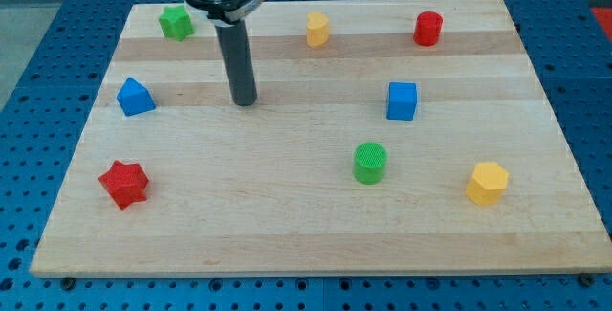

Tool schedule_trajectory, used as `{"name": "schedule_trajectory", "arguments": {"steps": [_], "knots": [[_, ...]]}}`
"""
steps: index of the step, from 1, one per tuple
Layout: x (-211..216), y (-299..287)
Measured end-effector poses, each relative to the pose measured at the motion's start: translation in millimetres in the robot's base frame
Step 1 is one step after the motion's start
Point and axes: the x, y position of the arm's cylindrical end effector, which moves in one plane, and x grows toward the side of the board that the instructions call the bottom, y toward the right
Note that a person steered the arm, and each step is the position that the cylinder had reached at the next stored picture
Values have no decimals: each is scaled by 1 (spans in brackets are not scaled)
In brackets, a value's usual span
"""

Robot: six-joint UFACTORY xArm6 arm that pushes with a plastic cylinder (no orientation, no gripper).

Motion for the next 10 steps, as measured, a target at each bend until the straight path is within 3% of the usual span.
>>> {"name": "schedule_trajectory", "arguments": {"steps": [5,7,10], "knots": [[-5,-59],[1,18],[37,62]]}}
